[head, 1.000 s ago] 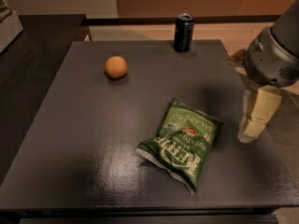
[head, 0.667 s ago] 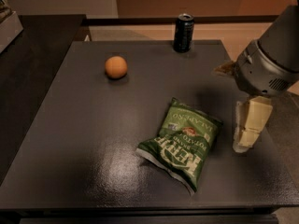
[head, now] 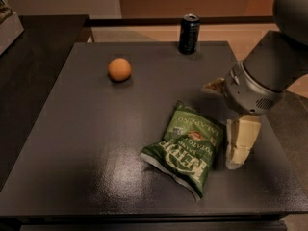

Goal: Move green jalapeno chip bag near pepsi can

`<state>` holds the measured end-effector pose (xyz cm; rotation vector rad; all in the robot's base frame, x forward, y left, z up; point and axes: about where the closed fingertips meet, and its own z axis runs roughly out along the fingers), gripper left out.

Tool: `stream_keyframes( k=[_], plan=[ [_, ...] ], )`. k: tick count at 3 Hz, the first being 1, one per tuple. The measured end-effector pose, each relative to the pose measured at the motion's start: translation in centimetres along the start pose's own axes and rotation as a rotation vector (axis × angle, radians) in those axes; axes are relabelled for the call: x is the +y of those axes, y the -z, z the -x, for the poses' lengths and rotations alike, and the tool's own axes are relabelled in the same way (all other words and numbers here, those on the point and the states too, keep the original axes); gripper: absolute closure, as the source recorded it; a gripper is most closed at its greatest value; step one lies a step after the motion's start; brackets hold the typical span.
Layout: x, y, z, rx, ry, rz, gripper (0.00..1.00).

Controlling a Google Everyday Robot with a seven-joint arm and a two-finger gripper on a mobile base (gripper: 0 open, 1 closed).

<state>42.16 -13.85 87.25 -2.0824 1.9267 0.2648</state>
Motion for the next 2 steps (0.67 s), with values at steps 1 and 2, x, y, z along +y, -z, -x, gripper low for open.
stream_keyframes(
  k=[1, 2],
  plan=[
    [-0.3, -1.5, 0.2, -0.005, 0.004, 0.02, 0.0],
    [-0.2, -2.5, 0.4, -0.004, 0.01, 0.045, 0.0]
  ],
)
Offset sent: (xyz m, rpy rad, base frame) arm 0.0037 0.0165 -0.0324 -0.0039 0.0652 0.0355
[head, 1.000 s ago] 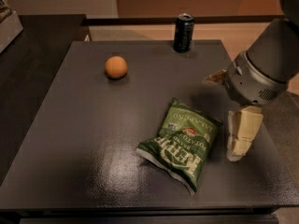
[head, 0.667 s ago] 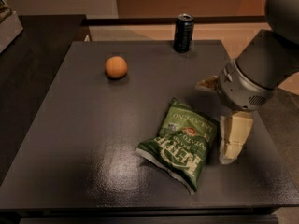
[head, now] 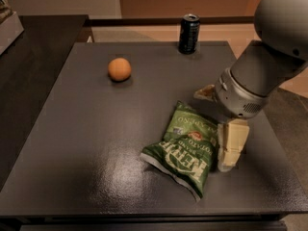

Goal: Move green jalapeno chip bag near pepsi can

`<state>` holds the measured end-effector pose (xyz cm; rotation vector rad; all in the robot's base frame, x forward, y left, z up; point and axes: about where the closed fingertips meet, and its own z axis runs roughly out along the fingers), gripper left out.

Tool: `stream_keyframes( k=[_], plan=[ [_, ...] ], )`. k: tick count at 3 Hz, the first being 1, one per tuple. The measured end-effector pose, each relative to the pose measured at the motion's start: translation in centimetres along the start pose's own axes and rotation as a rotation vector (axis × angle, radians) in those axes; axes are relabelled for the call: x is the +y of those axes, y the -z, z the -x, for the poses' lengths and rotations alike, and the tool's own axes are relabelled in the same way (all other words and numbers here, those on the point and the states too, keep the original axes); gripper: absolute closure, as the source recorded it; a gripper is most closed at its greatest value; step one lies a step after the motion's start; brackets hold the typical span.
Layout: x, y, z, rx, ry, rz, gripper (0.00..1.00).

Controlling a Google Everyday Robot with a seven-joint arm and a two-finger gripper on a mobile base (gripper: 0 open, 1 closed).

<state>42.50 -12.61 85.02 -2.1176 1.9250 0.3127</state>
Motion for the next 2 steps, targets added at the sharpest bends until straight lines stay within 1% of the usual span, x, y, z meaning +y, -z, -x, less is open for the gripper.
stream_keyframes(
  k=[1, 2],
  plan=[
    [0.16, -0.39, 0.07, 0.002, 0.001, 0.021, 0.18],
    [0.25, 0.23, -0.08, -0.002, -0.007, 0.018, 0.41]
  ],
)
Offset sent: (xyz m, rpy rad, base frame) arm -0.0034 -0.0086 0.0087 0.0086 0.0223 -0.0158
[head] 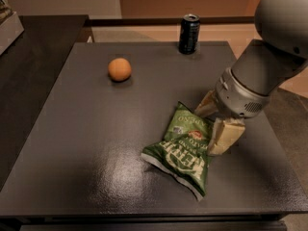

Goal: Move green jalapeno chip bag near pepsi can

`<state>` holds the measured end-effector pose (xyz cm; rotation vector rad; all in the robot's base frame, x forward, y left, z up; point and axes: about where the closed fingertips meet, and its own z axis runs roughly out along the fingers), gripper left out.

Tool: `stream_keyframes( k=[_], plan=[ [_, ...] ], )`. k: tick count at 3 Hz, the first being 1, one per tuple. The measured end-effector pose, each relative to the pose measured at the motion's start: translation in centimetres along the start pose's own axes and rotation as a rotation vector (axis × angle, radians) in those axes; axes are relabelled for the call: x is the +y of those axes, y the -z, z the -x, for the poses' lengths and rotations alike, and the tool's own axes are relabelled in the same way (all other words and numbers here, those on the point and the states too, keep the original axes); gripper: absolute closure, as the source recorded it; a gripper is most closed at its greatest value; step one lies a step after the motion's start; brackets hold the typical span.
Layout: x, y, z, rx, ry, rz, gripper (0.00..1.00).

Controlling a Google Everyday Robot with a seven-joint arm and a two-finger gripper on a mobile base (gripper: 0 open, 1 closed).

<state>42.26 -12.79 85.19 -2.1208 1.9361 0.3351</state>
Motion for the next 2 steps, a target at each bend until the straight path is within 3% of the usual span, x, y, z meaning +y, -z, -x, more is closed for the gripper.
stream_keyframes(
  k=[1, 2],
  plan=[
    [-0.2, 1.3, -0.5, -0.002, -0.013, -0.021, 0.64],
    [-1.3, 3.6, -1.5, 0.001, -0.05, -0.075, 0.88]
  ],
)
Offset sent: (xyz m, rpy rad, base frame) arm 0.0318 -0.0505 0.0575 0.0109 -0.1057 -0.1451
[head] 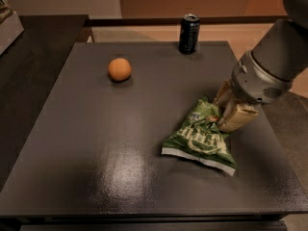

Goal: Move green jalapeno chip bag near pepsi can

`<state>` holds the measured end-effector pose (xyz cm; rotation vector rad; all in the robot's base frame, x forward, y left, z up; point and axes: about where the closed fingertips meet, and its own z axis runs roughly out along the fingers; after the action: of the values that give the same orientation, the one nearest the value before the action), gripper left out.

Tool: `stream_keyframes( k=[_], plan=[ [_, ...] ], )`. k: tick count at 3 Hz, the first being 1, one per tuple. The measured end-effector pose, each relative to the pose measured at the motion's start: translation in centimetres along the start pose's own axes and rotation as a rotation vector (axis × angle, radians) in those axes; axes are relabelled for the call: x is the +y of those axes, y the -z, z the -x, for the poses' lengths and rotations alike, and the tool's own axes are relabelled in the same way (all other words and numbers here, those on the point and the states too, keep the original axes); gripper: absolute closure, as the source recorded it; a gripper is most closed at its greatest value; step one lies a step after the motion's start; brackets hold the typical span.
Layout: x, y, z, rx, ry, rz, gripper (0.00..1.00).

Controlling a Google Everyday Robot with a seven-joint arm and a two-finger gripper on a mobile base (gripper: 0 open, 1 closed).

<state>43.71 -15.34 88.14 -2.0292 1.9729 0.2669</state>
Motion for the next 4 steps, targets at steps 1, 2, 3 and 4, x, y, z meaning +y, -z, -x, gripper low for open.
stream_keyframes(
  k=[1, 2, 3, 4],
  plan=[
    [-2.8, 2.8, -0.9, 0.015, -0.037, -0.081, 1.0],
    [-7.2, 5.3, -1.6, 0.027, -0.079, -0.191, 1.0],
    [-12.3, 6.8, -2.1, 0.035, -0.115, -0.304, 1.0],
    [-17.2, 6.8, -2.9, 0.067, -0.131, -0.389, 1.0]
  ],
)
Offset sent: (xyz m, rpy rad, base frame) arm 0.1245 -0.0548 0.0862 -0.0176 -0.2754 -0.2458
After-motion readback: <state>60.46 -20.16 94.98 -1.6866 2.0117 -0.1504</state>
